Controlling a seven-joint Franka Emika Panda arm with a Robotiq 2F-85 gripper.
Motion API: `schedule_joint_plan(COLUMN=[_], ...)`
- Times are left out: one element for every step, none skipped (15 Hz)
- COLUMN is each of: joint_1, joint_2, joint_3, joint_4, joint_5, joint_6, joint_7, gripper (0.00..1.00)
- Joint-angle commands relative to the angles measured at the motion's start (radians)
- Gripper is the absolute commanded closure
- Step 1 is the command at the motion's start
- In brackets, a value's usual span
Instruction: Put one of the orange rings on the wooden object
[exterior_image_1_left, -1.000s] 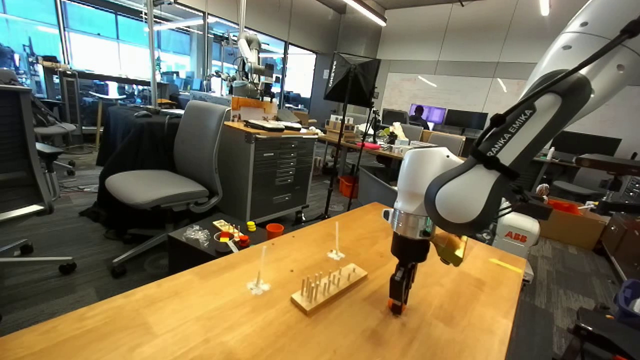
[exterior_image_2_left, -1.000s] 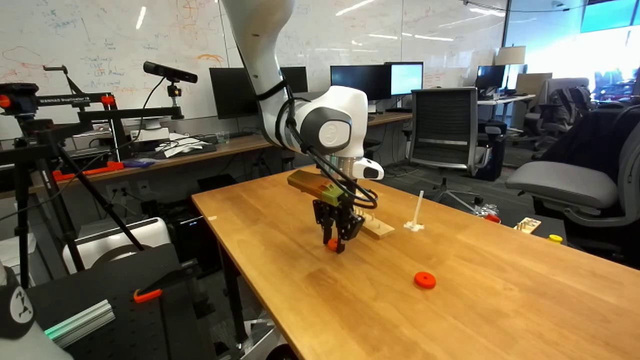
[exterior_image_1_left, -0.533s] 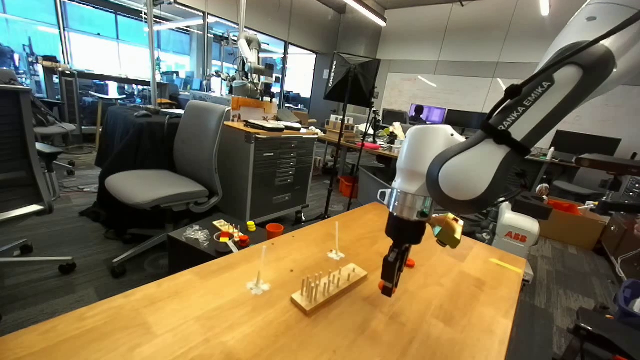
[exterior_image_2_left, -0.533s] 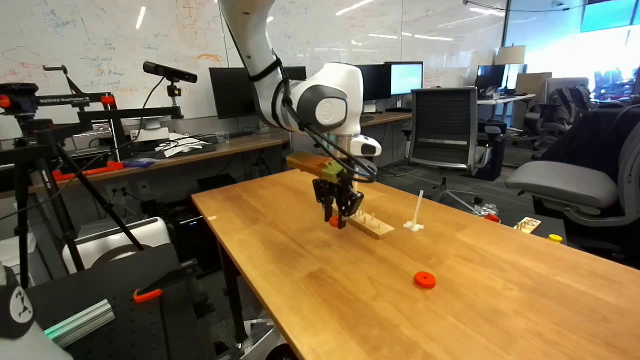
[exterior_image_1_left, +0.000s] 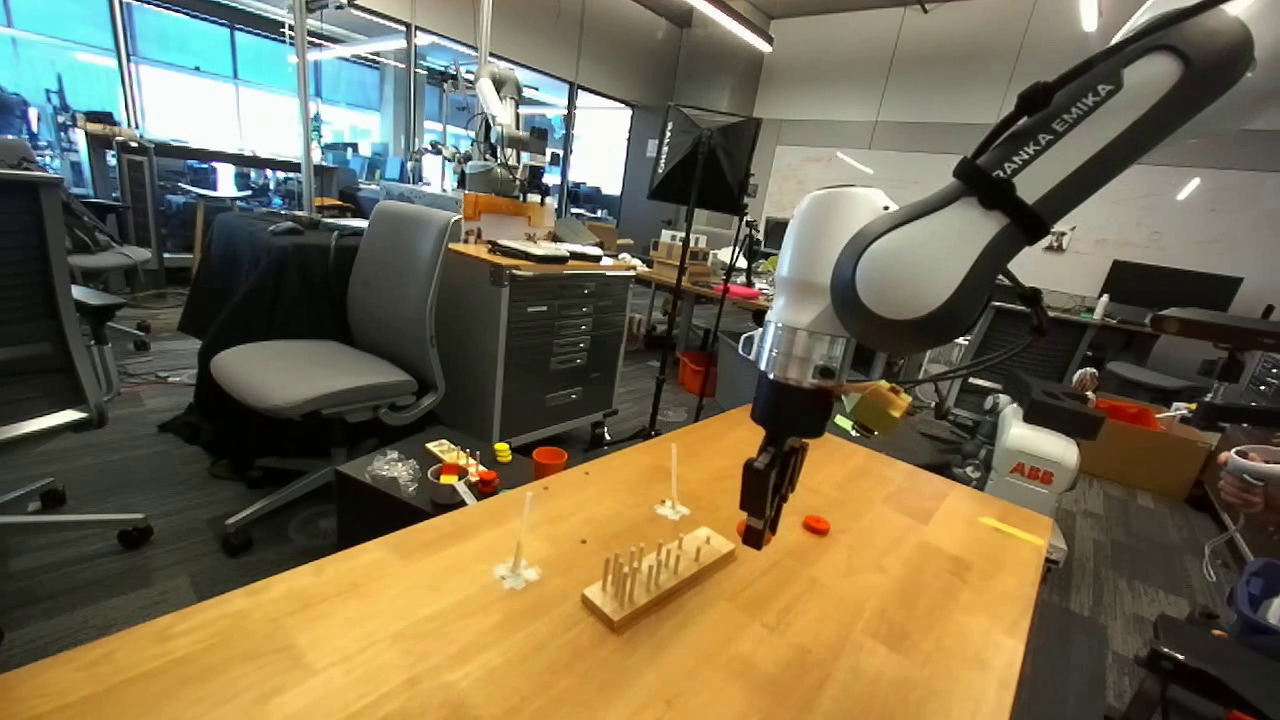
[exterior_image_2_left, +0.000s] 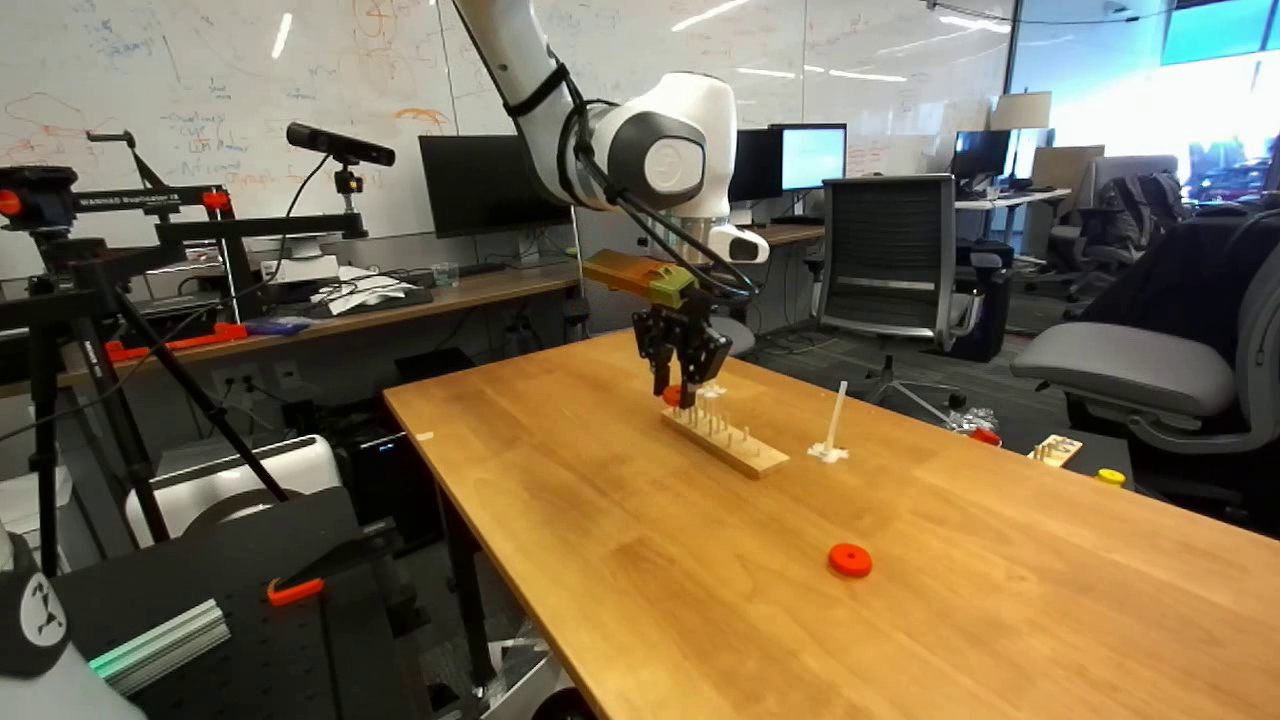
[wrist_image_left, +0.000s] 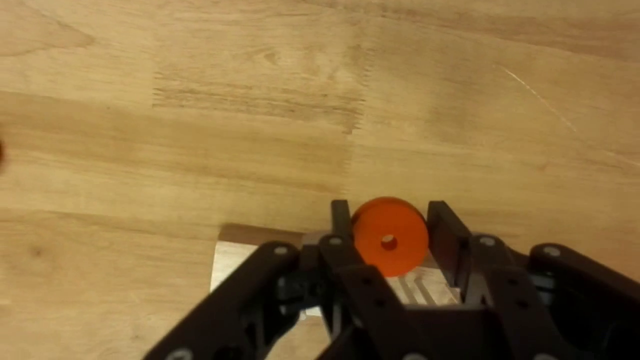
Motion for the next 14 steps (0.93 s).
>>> schedule_joint_plan(joint_1=[0.004, 0.007, 0.01, 0.012, 0.011, 0.011, 0.01, 0.01, 0.008, 0.005, 0.004, 0.003, 0.002, 0.001], joint_2=[0.038, 0.05, 0.064, 0.078, 0.095, 0.111, 0.131, 0.15, 0.17, 0.189, 0.202, 0.216, 0.226, 0.236], joint_3=[-0.003, -0.005, -0.008, -0.01, -0.012, -0.015, -0.019, -0.025, -0.029, -0.033, -0.037, -0.041, -0.044, -0.046], joint_4=[0.116, 0.142, 0.167, 0.189, 0.211, 0.231, 0.253, 0.272, 0.291, 0.31, 0.326, 0.342, 0.352, 0.364], joint_5=[0.02, 0.019, 0.017, 0.015, 0.016, 0.017, 0.016, 0.015, 0.016, 0.017, 0.017, 0.017, 0.017, 0.018], joint_6=[-0.106, -0.126, -0.144, -0.161, -0.175, -0.189, -0.204, -0.214, -0.223, -0.231, -0.238, -0.243, -0.243, -0.245], joint_7=[0.037, 0.047, 0.059, 0.069, 0.076, 0.084, 0.092, 0.102, 0.108, 0.112, 0.117, 0.121, 0.123, 0.124], gripper=[0.83, 0.83, 0.83, 0.83, 0.83, 0.83, 0.83, 0.83, 0.83, 0.83, 0.83, 0.83, 0.83, 0.83])
